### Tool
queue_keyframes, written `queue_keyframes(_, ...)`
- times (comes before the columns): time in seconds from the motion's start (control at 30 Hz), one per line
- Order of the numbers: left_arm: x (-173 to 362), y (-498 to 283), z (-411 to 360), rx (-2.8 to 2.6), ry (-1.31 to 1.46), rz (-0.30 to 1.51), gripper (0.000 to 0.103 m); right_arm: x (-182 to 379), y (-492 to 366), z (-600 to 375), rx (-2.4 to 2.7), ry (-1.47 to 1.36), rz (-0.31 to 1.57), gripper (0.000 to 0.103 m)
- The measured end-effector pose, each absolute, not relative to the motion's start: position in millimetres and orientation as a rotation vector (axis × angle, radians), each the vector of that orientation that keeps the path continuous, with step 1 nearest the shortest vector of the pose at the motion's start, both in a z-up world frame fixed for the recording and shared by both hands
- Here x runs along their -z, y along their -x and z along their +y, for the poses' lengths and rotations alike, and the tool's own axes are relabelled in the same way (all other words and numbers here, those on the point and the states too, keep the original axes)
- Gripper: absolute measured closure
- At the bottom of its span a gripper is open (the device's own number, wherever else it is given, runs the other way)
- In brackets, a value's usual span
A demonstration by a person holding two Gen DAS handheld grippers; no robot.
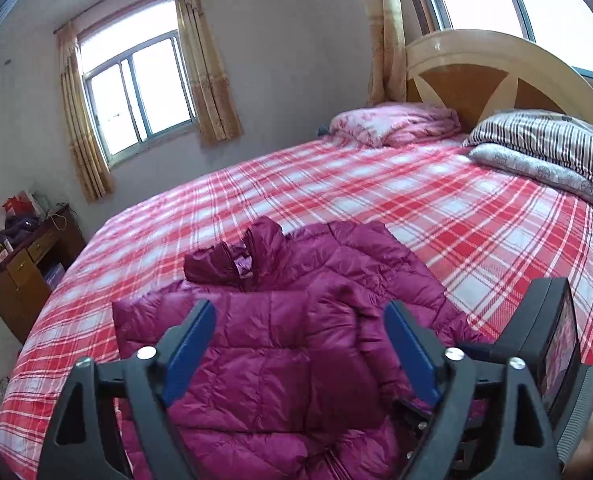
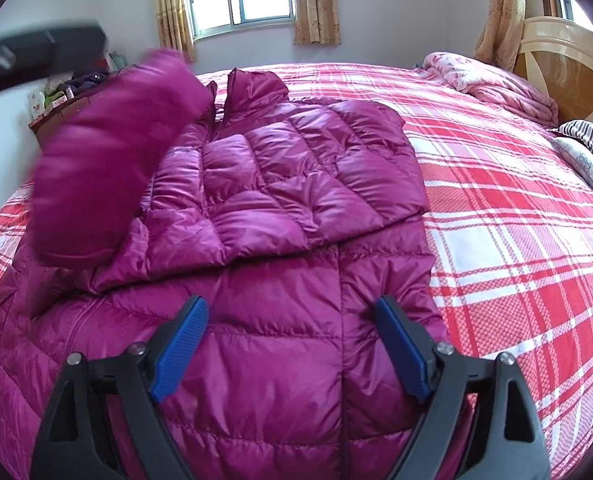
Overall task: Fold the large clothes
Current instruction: 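Fold the held sleeve across the jacket body with the left gripper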
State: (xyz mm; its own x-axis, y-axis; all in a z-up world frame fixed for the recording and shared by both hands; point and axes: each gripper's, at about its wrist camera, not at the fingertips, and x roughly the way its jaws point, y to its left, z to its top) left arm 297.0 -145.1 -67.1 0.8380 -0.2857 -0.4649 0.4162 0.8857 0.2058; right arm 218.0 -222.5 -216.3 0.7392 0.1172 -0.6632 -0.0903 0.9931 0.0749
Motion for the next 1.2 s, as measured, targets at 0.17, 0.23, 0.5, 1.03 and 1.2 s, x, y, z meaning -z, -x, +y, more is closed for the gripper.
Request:
queue_keyframes(0.17, 61, -300, -118, 0.324, -0.283, 0.419, 0.012, 215, -216, -226, -0.129, -0.066, 0.720, 0.014)
queue_keyframes(0.23, 71, -310, -101, 0.270, -0.286, 0.448, 0.012, 211, -213, -232, -0.143, -0.099, 0.706, 0.014)
queue_keyframes(0.5, 133, -356, 12, 0.039, -0.154, 0.650, 0.012, 170, -206, -251, -0.263, -0.342, 0.637, 0.014)
queue_keyframes(1.03, 126, -419, 44, -0.014, 0.007, 0.683, 0.012, 200, -234, -213, -0.340, -0.226, 0.824, 0.089)
queue_keyframes(1.2, 117, -429, 19, 0.006, 0.006, 0.682, 0.012, 202, -242, -221, -0.303, -0.267, 0.813, 0.069)
